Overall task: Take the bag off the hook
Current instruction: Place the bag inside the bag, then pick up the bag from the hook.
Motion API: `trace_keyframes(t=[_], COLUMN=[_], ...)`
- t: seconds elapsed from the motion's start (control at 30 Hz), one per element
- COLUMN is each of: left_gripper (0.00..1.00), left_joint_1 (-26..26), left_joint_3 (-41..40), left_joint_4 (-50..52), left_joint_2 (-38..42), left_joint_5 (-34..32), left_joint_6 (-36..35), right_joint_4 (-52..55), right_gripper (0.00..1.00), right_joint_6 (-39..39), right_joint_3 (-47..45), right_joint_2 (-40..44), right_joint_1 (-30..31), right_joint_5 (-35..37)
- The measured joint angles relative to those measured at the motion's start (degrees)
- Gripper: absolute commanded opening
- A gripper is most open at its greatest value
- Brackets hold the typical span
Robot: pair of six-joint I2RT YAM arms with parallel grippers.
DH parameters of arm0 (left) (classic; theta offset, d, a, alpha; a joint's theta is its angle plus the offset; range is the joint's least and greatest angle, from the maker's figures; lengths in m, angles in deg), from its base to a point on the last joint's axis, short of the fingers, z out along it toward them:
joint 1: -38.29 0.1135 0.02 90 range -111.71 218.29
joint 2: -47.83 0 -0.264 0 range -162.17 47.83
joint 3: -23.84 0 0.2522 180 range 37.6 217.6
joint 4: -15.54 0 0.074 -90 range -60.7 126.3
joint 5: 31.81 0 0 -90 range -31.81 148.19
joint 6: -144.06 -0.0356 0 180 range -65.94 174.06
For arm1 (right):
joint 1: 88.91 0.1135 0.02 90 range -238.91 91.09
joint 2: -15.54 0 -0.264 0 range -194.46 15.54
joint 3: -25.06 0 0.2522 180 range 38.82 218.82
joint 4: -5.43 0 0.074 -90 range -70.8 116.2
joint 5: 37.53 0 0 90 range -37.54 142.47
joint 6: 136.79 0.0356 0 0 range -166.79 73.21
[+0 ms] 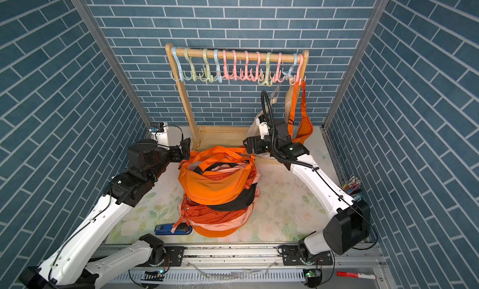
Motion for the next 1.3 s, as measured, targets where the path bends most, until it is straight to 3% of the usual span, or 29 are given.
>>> trace_keyframes(t=[0.37, 1.0, 1.3], left_gripper=[0.99, 0.99, 0.99], left_joint_1=[0.0, 0.0, 0.0], left_joint_3=[8.5, 1.7, 0.9], left_joint_4=[0.6, -1.2, -1.6], left_joint_2=[-4.8, -7.2, -9.0], left_joint_5=[6.3, 13.1, 15.5], left_joint_6=[-5.4, -6.2, -4.9], right_joint_4=[5.8, 10.0, 8.9], right_gripper=[0.98, 0.94, 0.77], right_joint_6=[-2.4, -2.7, 0.4], right_joint_3=[2.7, 3.0, 3.0], right_joint_2=[7.1, 11.8, 10.8], right_joint_1=[-0.5, -9.6, -16.7], right_joint_5=[5.0, 7.7, 4.0])
